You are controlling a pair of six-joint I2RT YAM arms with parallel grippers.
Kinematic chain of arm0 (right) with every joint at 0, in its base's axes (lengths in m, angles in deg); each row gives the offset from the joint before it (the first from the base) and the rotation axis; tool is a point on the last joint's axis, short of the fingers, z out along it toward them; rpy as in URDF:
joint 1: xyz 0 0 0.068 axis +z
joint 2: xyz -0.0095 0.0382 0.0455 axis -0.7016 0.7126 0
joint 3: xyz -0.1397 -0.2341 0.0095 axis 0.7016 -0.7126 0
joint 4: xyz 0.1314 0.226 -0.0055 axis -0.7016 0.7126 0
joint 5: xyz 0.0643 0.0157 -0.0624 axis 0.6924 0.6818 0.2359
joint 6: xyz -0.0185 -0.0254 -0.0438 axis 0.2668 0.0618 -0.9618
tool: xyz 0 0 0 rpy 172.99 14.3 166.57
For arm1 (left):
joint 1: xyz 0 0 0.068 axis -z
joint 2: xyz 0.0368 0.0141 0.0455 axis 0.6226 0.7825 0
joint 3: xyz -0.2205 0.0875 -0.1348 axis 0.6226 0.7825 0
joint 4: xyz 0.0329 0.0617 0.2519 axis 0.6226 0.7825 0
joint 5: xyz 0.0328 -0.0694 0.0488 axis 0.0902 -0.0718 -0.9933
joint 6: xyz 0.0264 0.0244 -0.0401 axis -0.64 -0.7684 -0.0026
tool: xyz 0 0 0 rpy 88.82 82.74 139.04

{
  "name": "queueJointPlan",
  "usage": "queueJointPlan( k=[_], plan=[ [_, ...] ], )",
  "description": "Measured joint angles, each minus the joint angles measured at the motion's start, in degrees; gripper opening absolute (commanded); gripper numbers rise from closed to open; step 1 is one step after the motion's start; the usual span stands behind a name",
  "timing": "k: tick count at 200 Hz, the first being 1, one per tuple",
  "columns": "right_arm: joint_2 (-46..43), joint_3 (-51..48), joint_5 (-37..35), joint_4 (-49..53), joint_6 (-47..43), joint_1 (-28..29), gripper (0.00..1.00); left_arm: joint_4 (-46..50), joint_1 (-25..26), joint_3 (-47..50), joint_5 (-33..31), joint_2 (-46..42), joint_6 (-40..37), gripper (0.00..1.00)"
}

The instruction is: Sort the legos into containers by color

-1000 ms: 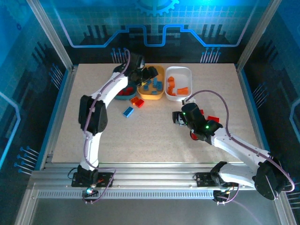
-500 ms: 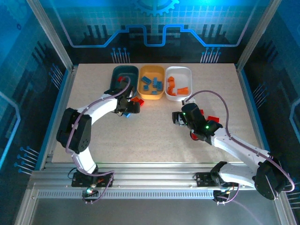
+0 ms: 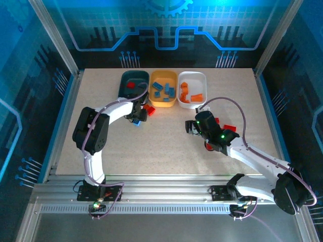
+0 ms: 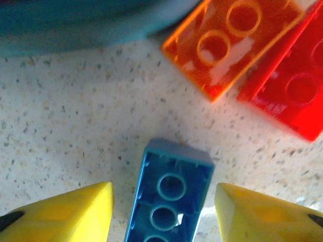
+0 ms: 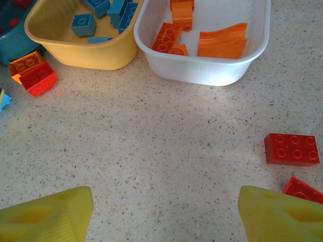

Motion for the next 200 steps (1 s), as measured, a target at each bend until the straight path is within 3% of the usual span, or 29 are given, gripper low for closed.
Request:
queueJointPlan(
  k=[62, 96, 112, 162, 200],
  plan=[
    [0.39, 0.00, 0.00, 0.00, 0.00, 0.00, 0.77, 0.81, 0.00, 1.55, 0.28, 1.49, 1.66, 0.57],
    [0.72, 0.00, 0.00, 0.00, 0.00, 0.00, 0.77, -0.02, 0.04, 2.73, 1.36, 0.63, 3.02, 0.33],
    [0.72, 0.00, 0.00, 0.00, 0.00, 0.00, 0.77, -0.04, 0.22, 3.52, 1.53, -0.33, 4.17, 0.27],
    [0.72, 0.00, -0.07, 0.00, 0.52, 0.00, 0.77, 3.23, 4.70, 4.74, 1.53, -9.03, 5.97, 0.27],
    [0.72, -0.04, -0.92, 0.02, 1.70, 0.00, 0.77, 4.55, 6.82, -6.71, 4.66, -11.28, 6.25, 0.28]
  ],
)
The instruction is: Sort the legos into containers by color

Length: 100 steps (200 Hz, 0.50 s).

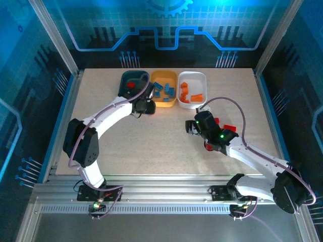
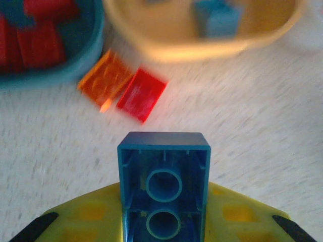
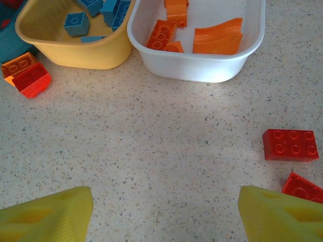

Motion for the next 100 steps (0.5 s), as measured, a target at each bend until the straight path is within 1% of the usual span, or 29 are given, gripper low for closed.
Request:
queueJointPlan(
  k=[24, 47, 77, 100],
  plan=[
    [-0.02, 0.00, -0.74, 0.04, 0.44, 0.00, 0.77, 0.00, -0.24, -11.02, 2.78, 5.51, 0.48, 0.29],
    [-0.52, -0.02, -1.97, 0.35, 0.50, -0.04, 0.78, -0.15, -0.28, -18.16, 4.85, 12.63, 1.53, 0.31],
    [-2.36, -0.24, -2.93, 0.59, 0.70, -0.52, 0.78, 0.81, -0.37, -27.74, 5.07, 23.37, 2.10, 0.32],
    [-2.80, -0.48, -3.15, 0.63, 0.87, -0.85, 0.78, 1.49, -0.63, -32.87, 5.03, 28.63, 2.89, 0.35]
  ],
)
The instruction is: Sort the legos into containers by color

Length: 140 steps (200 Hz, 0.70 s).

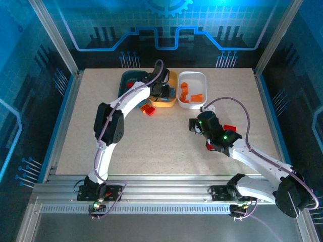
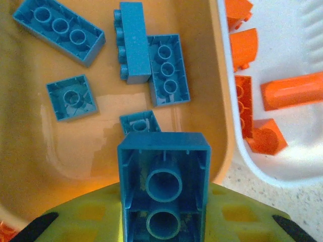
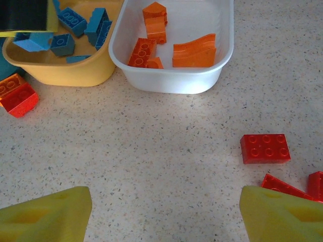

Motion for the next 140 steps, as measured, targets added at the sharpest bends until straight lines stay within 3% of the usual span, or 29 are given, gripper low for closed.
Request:
queueJointPlan(
  k=[51, 85, 110, 140],
  plan=[
    [0.00, -0.28, 0.04, 0.02, 0.00, 0.00, 0.79, -0.31, -1.29, -4.07, -0.61, 2.73, 1.03, 0.79],
    [0.31, -0.28, 0.31, 0.02, 0.00, 0.00, 0.79, -3.87, -1.60, 3.82, -1.33, -0.98, 1.16, 0.80],
    [0.63, -0.28, 0.44, 0.02, 0.00, -0.02, 0.79, -6.27, -1.60, 16.96, -1.95, -8.90, 1.51, 0.68],
    [0.63, -0.28, 0.52, 0.00, 0.02, -0.04, 0.79, -10.97, -1.57, 31.32, -2.12, -17.14, 0.50, 0.65]
  ],
)
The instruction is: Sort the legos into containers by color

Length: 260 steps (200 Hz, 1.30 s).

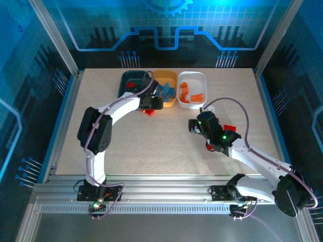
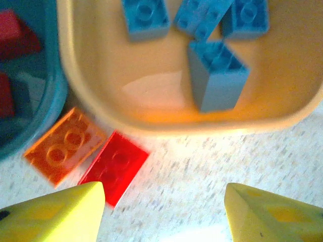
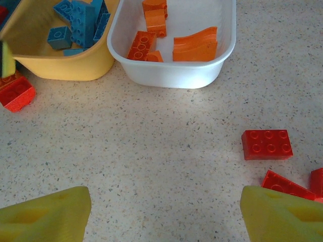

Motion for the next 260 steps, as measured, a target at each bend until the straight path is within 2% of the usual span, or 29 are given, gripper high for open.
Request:
queueJointPlan(
  k=[34, 116, 175, 222, 236, 260],
  plan=[
    [0.09, 0.00, 0.33, 0.00, 0.00, -0.02, 0.79, -4.33, 0.33, 7.23, 1.09, -1.66, -3.78, 0.64],
    [1.40, 0.00, 1.33, -0.02, 0.00, -0.20, 0.79, -7.37, 0.79, 3.82, -1.33, 3.45, -11.13, 0.57],
    [1.81, 0.00, 1.44, -0.04, 0.00, -0.22, 0.79, -8.17, 1.40, 3.87, -1.42, 4.96, -10.91, 0.50],
    [1.81, 0.00, 1.46, -0.04, -0.02, -0.22, 0.79, -13.29, 3.93, 13.33, 2.23, -1.01, -5.86, 0.45],
    [1.81, 0.00, 1.49, -0.02, -0.02, -0.22, 0.79, -13.51, 5.09, 15.74, 3.02, -2.97, -4.35, 0.47],
    [1.84, 0.00, 1.66, -0.04, 0.00, -0.22, 0.79, -12.26, 7.32, 18.43, 3.50, -6.86, -2.19, 0.63]
  ],
)
